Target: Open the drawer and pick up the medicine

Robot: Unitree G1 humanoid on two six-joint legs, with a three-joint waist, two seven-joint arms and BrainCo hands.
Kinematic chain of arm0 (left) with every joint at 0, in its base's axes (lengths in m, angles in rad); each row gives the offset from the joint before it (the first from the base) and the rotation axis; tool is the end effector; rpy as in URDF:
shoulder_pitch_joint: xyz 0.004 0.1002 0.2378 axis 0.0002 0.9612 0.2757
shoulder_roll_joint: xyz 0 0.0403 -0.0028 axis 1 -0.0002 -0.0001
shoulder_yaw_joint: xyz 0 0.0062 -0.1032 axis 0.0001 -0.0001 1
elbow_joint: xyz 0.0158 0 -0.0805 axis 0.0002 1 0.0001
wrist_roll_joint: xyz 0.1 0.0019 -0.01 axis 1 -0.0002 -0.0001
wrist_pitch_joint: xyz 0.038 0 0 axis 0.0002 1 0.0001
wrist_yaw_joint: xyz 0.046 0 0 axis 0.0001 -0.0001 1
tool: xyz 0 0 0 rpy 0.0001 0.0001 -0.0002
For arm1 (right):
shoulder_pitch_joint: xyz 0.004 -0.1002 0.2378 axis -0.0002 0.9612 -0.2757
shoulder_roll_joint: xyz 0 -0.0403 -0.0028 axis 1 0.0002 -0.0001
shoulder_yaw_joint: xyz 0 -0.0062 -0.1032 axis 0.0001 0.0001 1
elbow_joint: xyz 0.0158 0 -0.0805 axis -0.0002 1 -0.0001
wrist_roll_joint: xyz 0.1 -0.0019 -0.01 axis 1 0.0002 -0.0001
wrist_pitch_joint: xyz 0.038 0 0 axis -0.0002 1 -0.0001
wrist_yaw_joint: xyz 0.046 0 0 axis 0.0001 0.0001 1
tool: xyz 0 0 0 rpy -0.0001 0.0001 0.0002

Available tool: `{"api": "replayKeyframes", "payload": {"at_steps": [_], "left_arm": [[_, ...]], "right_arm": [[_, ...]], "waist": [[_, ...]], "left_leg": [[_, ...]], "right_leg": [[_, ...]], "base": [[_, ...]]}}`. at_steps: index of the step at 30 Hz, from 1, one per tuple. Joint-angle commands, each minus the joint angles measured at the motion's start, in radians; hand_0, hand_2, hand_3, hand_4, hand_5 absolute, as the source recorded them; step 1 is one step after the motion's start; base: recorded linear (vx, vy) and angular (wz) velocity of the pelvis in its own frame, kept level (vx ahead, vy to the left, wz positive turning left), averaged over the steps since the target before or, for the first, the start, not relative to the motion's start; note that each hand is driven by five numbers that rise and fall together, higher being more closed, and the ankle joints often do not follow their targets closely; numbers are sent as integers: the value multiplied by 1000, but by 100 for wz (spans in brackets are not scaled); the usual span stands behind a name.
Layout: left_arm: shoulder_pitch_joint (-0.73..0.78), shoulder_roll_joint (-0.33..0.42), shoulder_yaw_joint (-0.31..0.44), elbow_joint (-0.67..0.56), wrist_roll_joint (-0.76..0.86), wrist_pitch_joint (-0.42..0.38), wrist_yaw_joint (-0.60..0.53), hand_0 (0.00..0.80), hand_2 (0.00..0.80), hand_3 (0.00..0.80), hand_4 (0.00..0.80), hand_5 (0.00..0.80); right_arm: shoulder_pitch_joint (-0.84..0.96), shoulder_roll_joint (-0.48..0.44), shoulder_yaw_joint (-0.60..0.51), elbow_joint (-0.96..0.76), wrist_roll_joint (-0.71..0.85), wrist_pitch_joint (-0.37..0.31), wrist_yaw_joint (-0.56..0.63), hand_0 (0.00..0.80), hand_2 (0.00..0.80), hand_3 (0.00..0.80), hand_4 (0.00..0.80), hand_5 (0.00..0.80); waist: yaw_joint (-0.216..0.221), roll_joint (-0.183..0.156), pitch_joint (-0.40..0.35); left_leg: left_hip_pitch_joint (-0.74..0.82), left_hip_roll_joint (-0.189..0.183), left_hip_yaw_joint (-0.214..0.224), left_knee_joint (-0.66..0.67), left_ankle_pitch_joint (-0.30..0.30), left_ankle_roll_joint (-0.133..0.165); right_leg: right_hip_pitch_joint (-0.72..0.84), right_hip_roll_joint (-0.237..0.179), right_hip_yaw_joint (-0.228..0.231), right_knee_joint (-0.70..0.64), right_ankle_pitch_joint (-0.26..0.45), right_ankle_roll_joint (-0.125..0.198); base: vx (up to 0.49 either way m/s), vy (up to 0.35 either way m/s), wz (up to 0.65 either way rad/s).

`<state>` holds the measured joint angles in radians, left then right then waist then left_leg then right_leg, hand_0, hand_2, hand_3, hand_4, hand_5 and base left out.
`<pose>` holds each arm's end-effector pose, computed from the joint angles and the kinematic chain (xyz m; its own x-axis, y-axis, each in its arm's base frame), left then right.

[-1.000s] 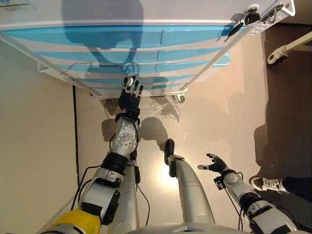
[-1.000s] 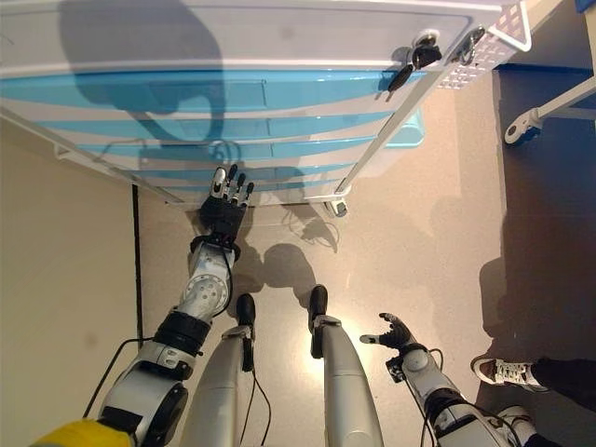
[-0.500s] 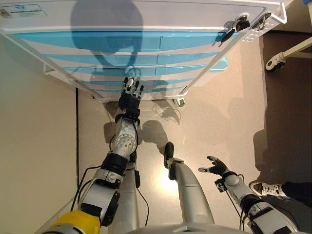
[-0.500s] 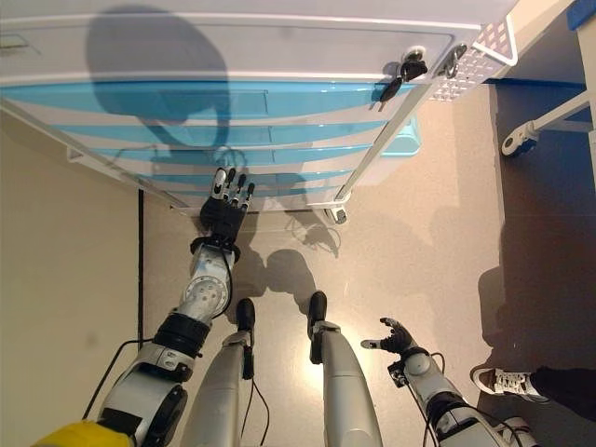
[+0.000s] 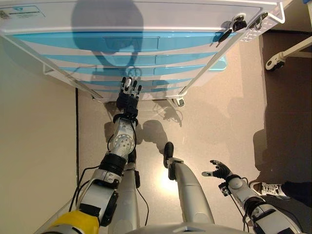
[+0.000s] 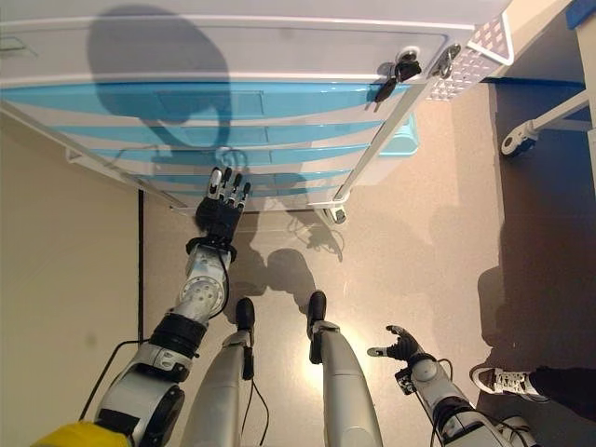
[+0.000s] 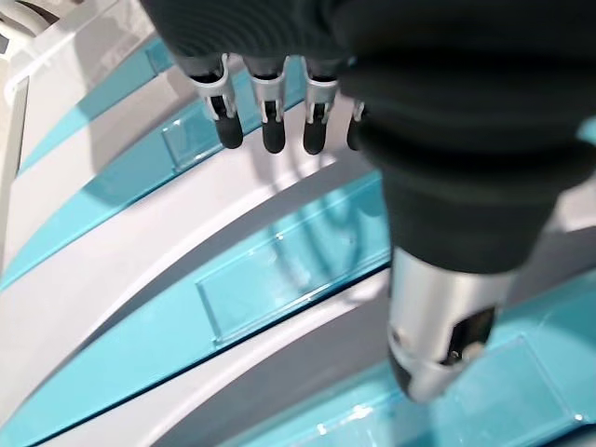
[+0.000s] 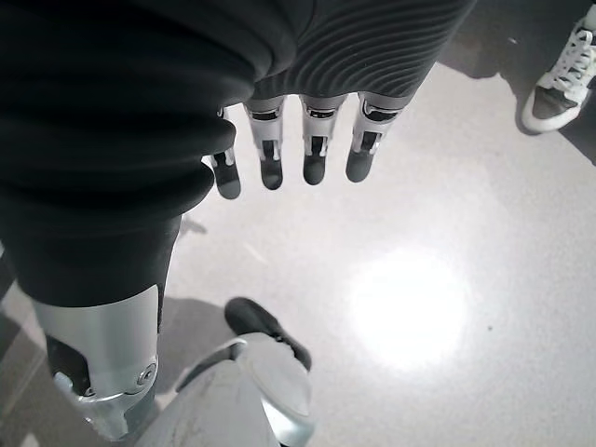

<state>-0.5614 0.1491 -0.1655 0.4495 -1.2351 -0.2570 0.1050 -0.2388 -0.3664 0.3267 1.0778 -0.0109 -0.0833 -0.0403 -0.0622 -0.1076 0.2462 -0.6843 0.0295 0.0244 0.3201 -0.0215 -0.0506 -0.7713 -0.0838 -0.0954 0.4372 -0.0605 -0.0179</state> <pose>0.3024 0.1324 0.0997 0.9926 0.0406 0.1142 0.0758 0.5268 -0.8466 0.1801 -0.2347 -0.0678 0.7138 -0.1305 -0.6880 -0.2716 0.8540 -0.4438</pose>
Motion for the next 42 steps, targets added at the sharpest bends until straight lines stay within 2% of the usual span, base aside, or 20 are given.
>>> {"api": "replayKeyframes", "payload": {"at_steps": [1, 21, 39, 41, 42], "left_arm": [[-64, 55, 97, -176, 26, -89, -58, 0, 0, 0, 0, 0], [-84, 91, 110, -200, 44, -96, -50, 0, 0, 0, 0, 0], [-83, 80, 107, -171, 37, -90, -44, 0, 0, 0, 0, 0], [-86, 77, 104, -170, 34, -93, -38, 455, 455, 455, 455, 455], [-87, 74, 105, -171, 33, -95, -36, 602, 602, 602, 602, 602]], "right_arm": [[61, -66, 29, 15, -28, -4, -1, 0, 0, 0, 0, 0], [63, -63, 28, 26, -37, 1, 0, 0, 0, 0, 0, 0], [55, -62, 29, 40, -39, 5, -2, 0, 0, 0, 0, 0], [58, -63, 29, 33, -37, 6, -5, 0, 0, 0, 0, 0], [59, -62, 29, 32, -39, 6, -6, 0, 0, 0, 0, 0]], "waist": [[11, 29, -73], [13, 33, -68], [13, 34, -67], [10, 34, -67], [10, 34, -67]], "left_leg": [[-35, -43, -3, 20, -47, 57], [19, -48, -4, 12, -48, 58], [50, -46, 0, -8, -42, 57], [51, -45, 0, -7, -42, 56], [52, -45, 0, -7, -43, 56]], "right_leg": [[42, -10, -4, -87, 73, 71], [88, -13, -6, -72, 54, 69], [115, -9, -1, -88, 56, 69], [116, -9, 0, -88, 56, 69], [116, -9, 1, -87, 56, 69]], "base": [[0, 0, 0], [0, 0, 0], [1, 1, -1], [0, 0, 0], [0, 0, 0]]}}
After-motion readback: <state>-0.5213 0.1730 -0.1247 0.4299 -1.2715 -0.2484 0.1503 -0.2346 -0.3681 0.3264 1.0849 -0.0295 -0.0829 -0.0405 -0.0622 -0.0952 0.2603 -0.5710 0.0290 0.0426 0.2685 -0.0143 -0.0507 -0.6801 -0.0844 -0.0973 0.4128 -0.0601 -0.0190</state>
